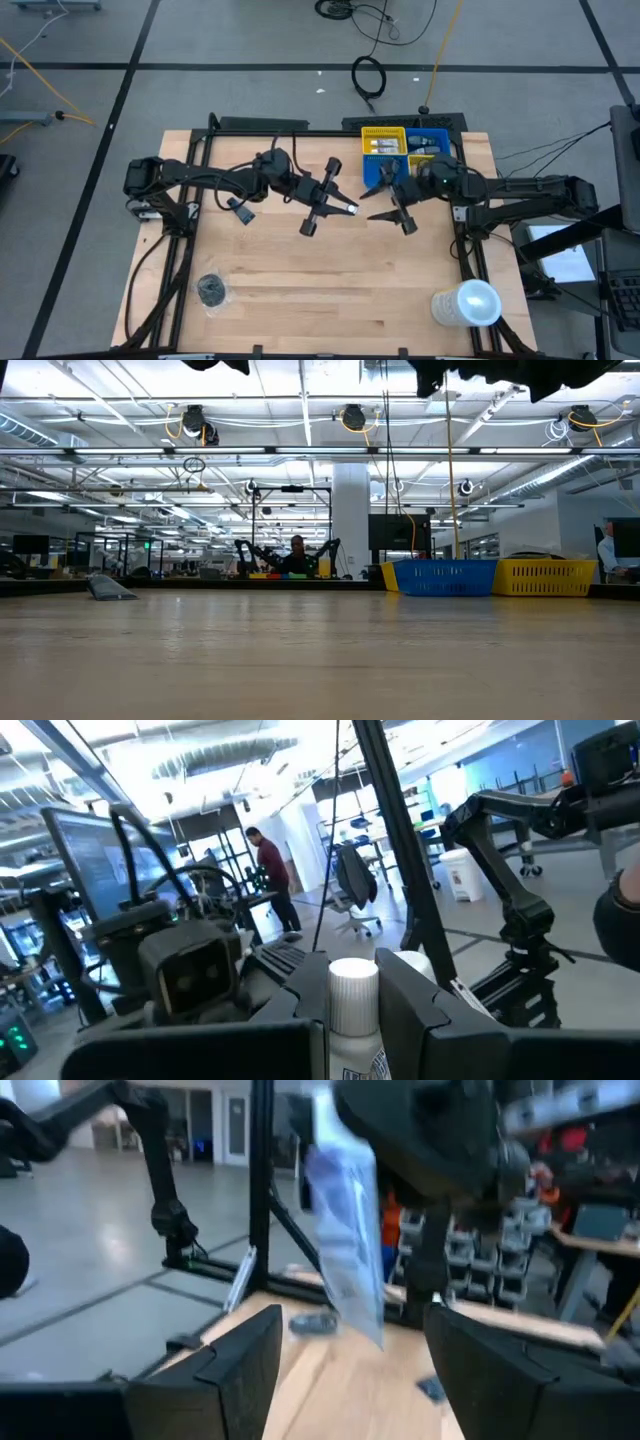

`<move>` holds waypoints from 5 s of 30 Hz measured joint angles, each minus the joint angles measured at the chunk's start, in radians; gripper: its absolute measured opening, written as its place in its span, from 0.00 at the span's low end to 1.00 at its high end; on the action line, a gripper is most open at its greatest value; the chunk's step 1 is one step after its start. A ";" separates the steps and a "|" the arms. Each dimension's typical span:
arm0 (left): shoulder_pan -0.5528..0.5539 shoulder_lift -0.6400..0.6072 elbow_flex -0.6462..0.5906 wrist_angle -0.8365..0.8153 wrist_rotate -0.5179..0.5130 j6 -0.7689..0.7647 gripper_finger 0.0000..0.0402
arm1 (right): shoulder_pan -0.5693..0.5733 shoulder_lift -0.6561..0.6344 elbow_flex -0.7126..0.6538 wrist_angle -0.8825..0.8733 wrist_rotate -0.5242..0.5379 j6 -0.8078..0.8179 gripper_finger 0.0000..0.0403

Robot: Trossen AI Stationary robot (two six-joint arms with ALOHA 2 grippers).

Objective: Pick & Place Travel size toiletries
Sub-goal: Put the white toothpaste into the top yellow basket, then put the black hairbrush into the right yellow basket

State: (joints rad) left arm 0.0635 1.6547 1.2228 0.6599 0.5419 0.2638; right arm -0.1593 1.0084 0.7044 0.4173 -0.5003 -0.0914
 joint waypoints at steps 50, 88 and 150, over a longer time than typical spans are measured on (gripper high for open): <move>0.006 0.003 0.000 0.072 0.002 -0.108 0.39 | 0.041 0.171 0.000 0.275 -0.076 0.004 0.00; 0.003 -0.284 0.000 -1.030 -0.472 -0.396 0.47 | -0.402 0.128 0.053 -0.575 0.738 -0.093 0.00; -0.530 -0.282 -0.002 -1.903 -0.809 -1.640 0.46 | -0.446 0.486 0.203 -0.488 0.920 -0.340 0.61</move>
State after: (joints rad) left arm -0.4661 1.3731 1.2213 -1.2431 -0.2671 -1.3765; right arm -0.6049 1.4940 0.9077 -0.0703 0.4194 -0.4313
